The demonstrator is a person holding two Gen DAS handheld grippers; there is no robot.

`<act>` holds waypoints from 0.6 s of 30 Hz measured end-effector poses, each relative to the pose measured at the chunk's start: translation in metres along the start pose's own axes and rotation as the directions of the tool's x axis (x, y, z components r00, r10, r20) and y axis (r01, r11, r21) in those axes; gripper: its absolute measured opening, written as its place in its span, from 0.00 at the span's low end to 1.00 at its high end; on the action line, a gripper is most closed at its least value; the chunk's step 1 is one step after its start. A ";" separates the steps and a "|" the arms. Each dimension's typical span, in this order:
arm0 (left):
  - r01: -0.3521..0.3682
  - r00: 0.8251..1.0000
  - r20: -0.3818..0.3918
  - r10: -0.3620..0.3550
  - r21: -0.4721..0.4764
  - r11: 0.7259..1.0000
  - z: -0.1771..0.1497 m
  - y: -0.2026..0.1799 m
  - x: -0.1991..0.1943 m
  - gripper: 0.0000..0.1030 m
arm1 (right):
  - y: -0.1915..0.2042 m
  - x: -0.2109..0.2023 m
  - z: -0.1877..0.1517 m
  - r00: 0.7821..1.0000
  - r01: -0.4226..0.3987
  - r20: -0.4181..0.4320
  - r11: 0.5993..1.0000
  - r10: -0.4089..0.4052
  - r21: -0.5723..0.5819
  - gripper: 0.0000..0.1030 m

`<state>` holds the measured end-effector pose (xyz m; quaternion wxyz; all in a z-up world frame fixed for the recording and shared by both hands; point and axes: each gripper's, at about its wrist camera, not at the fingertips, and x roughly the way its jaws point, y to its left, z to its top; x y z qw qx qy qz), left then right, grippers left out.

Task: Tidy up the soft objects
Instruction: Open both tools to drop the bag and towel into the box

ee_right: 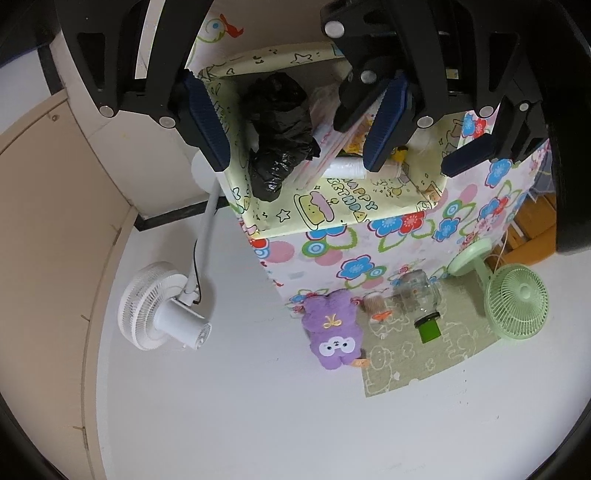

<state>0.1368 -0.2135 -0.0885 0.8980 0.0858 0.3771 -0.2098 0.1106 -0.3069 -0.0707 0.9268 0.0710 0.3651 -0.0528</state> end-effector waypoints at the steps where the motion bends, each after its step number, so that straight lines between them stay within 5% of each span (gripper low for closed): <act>1: 0.001 1.000 0.002 -0.001 0.001 1.000 0.000 0.000 -0.001 1.00 | 0.001 -0.001 0.000 1.000 0.002 0.002 1.000 -0.002 -0.002 0.75; 18: -0.071 0.996 0.062 0.071 -0.001 0.997 -0.013 0.013 -0.049 1.00 | 0.026 -0.033 -0.008 0.998 -0.007 0.063 0.999 0.010 -0.038 0.81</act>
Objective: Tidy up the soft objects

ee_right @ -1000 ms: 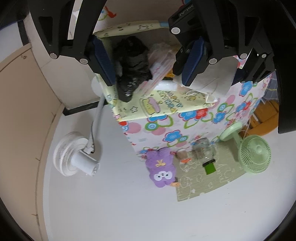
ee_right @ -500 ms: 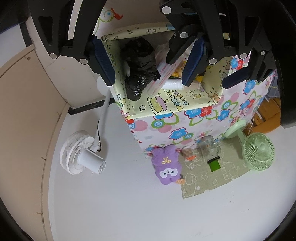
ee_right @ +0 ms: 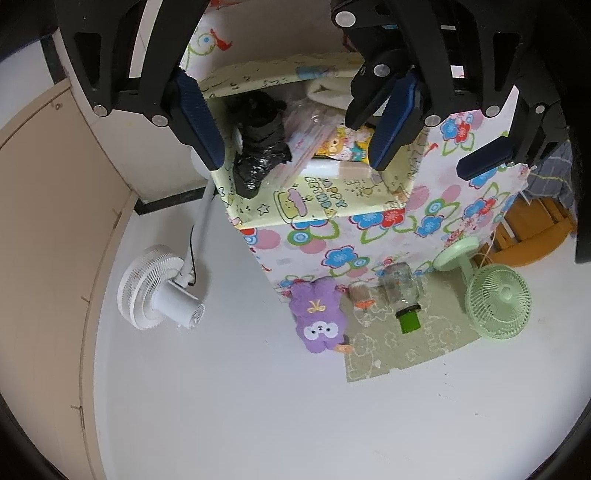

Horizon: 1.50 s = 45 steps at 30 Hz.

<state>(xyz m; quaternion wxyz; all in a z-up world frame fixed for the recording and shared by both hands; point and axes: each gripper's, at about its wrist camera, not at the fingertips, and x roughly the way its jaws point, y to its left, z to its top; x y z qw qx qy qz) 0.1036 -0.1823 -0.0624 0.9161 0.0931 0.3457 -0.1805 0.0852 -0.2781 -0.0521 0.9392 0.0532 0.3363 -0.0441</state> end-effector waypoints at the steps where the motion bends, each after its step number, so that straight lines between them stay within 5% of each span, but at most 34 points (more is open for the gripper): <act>1: -0.004 1.000 0.003 0.004 0.000 1.000 -0.001 0.002 -0.003 1.00 | 0.003 -0.003 -0.001 1.000 -0.004 0.004 1.000 0.004 -0.003 0.82; 17: -0.108 0.991 0.075 0.115 -0.093 0.990 -0.025 0.054 -0.062 1.00 | 0.051 -0.040 -0.008 0.997 -0.026 0.074 0.998 0.030 -0.060 0.89; 28: -0.206 0.967 0.107 0.231 -0.202 0.957 -0.043 0.112 -0.106 1.00 | 0.086 -0.063 -0.005 0.989 -0.057 0.130 0.995 0.067 -0.078 0.93; 45: -0.235 0.945 0.162 0.285 -0.271 0.934 -0.057 0.154 -0.151 1.00 | 0.108 -0.091 -0.007 0.977 -0.058 0.199 0.995 0.073 -0.076 0.97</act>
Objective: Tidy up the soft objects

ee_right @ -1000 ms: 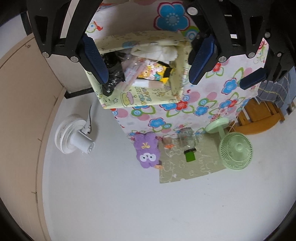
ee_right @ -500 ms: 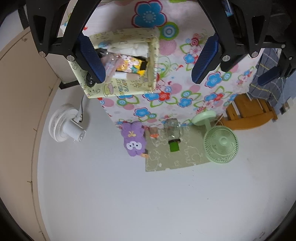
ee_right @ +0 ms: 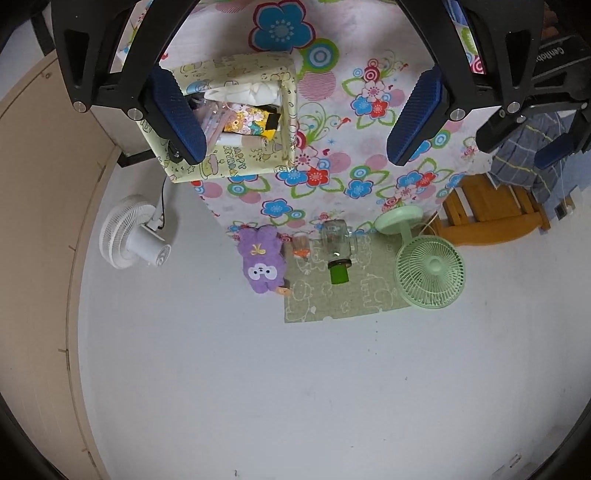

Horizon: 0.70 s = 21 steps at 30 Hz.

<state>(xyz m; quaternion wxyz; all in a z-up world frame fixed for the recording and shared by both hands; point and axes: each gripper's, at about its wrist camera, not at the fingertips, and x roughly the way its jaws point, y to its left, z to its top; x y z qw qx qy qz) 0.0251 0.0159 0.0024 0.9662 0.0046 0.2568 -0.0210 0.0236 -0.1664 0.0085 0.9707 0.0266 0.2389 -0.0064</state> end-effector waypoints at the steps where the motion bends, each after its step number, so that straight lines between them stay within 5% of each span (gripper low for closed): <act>1: 0.003 1.000 -0.003 -0.003 0.000 1.000 0.000 0.001 0.000 1.00 | 0.001 -0.001 0.000 1.000 0.001 0.002 1.000 -0.001 -0.001 0.97; 21: 0.007 1.000 0.014 -0.007 0.010 1.000 0.003 -0.002 -0.008 1.00 | 0.000 -0.010 -0.002 1.000 0.001 0.015 1.000 -0.001 -0.001 0.97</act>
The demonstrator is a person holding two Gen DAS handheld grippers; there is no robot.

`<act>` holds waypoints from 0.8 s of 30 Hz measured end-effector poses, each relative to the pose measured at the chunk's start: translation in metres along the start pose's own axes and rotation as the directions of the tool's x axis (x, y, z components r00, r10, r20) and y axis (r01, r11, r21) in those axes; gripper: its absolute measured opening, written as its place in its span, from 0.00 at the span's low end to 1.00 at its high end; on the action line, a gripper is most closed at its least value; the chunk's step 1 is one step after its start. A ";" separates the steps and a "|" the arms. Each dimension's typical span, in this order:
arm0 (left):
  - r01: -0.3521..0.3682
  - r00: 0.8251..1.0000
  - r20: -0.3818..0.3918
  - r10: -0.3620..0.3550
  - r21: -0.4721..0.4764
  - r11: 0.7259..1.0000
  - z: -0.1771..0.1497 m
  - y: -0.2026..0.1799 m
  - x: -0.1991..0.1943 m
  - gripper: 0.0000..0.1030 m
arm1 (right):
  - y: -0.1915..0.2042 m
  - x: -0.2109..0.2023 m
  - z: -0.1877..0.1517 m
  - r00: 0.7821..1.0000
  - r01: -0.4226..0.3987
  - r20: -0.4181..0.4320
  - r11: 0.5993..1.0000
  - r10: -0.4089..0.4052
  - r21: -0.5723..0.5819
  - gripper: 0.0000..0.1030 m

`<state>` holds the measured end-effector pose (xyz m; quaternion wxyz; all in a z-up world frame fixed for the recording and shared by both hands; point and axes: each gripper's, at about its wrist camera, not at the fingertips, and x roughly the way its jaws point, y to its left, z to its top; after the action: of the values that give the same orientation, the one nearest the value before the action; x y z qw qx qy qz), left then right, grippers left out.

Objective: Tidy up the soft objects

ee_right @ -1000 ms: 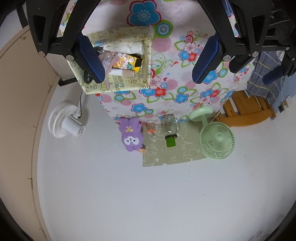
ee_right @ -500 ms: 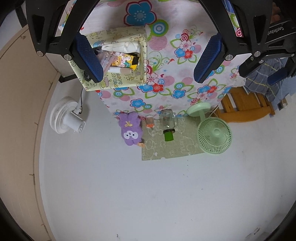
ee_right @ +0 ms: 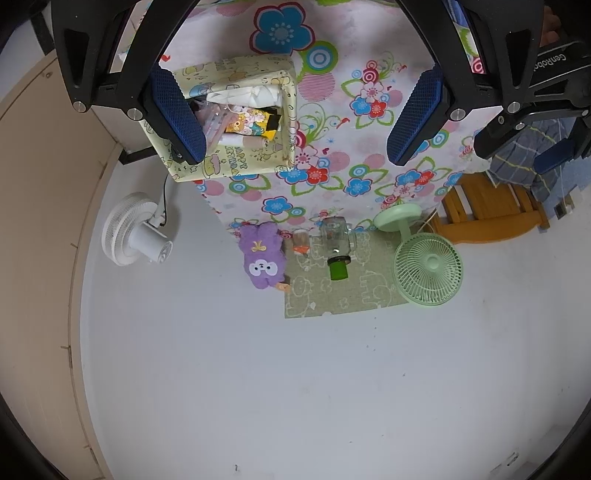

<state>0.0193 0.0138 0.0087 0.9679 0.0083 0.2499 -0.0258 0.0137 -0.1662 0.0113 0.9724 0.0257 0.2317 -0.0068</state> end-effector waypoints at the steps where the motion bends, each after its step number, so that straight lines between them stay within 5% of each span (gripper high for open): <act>1: 0.001 1.000 0.000 -0.001 0.000 1.000 0.000 0.000 0.000 1.00 | 0.000 0.000 0.000 1.000 0.000 0.000 1.000 0.000 0.000 0.97; 24: -0.009 1.000 0.006 0.009 0.003 1.000 0.003 -0.001 -0.002 1.00 | 0.002 0.000 -0.002 1.000 -0.012 0.002 1.000 0.012 -0.001 0.97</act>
<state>0.0189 0.0131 0.0121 0.9687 0.0110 0.2469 -0.0220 0.0125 -0.1644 0.0096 0.9727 0.0266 0.2307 -0.0010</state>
